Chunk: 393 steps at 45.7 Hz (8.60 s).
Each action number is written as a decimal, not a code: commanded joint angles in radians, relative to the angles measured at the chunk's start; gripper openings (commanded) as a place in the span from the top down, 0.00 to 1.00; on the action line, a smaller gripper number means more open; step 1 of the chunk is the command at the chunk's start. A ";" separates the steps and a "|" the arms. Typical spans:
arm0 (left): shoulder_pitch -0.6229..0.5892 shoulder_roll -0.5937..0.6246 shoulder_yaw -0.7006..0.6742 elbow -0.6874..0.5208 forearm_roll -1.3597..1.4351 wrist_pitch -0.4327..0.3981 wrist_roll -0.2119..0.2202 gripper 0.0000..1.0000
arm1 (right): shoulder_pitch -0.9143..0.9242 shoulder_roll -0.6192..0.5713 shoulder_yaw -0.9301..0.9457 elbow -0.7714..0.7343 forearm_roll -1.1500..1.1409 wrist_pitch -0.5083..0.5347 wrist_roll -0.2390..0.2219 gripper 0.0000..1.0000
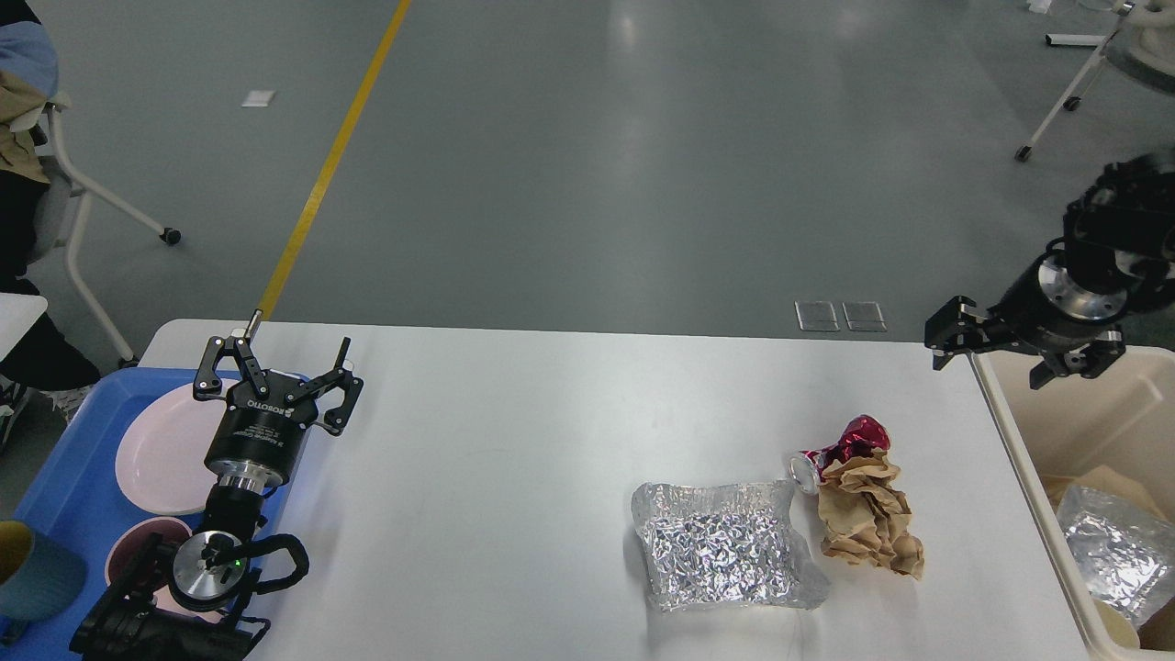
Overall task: Tidy desktop
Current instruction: 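Bring the right gripper back over the table toward the foil, then lower the right gripper onto the crumpled foil and grasp it, then carry the foil to the white bin and release it, then raise the right gripper out of the bin and move over the brown paper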
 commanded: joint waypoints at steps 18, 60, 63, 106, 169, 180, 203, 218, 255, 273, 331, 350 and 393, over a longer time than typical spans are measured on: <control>0.001 0.000 0.000 0.000 0.000 0.000 -0.002 0.04 | 0.586 0.056 -0.056 0.533 0.161 0.155 -0.147 0.00; 0.003 0.000 0.000 0.000 0.000 0.000 -0.002 0.04 | 0.332 0.386 0.143 0.598 0.364 -0.294 -0.161 0.02; 0.003 0.000 0.000 0.000 0.000 0.000 0.000 0.04 | 0.255 0.438 0.159 0.559 0.396 -0.350 -0.164 0.02; 0.001 0.000 0.000 0.000 0.000 0.000 0.000 0.04 | -0.339 0.648 0.248 0.161 0.137 -0.598 -0.180 0.03; 0.001 0.000 0.000 0.000 0.000 0.000 0.000 0.04 | -0.086 0.641 0.268 0.206 0.414 -0.362 -0.164 1.00; 0.001 0.000 0.000 0.000 0.000 0.000 0.000 0.04 | 0.150 0.567 0.269 0.294 0.526 -0.140 -0.166 1.00; 0.001 0.000 0.000 0.000 0.000 0.000 0.000 0.04 | 0.707 0.328 0.093 0.556 0.474 0.058 -0.178 1.00; 0.003 0.002 0.000 0.000 0.000 0.000 -0.002 0.04 | 0.649 0.294 -0.177 0.547 0.421 0.011 -0.178 1.00; 0.003 0.000 0.000 0.000 0.000 0.000 -0.002 0.04 | -0.443 -0.099 -0.122 -0.236 0.367 -0.529 -0.137 1.00; 0.003 0.000 0.000 0.000 0.000 0.000 -0.002 0.04 | -0.951 0.094 0.005 -0.763 0.387 -0.724 -0.123 1.00; 0.001 0.000 0.000 0.000 0.000 0.000 0.000 0.04 | -0.694 0.064 0.027 -0.463 0.358 -0.835 -0.115 0.00; 0.001 0.000 0.000 0.000 0.000 0.000 0.000 0.04 | -0.036 0.056 -0.005 0.019 0.209 -0.309 -0.131 0.00; 0.001 0.000 0.000 0.000 0.000 0.000 0.000 0.04 | 0.641 0.157 -0.137 0.748 0.229 -0.149 -0.131 0.00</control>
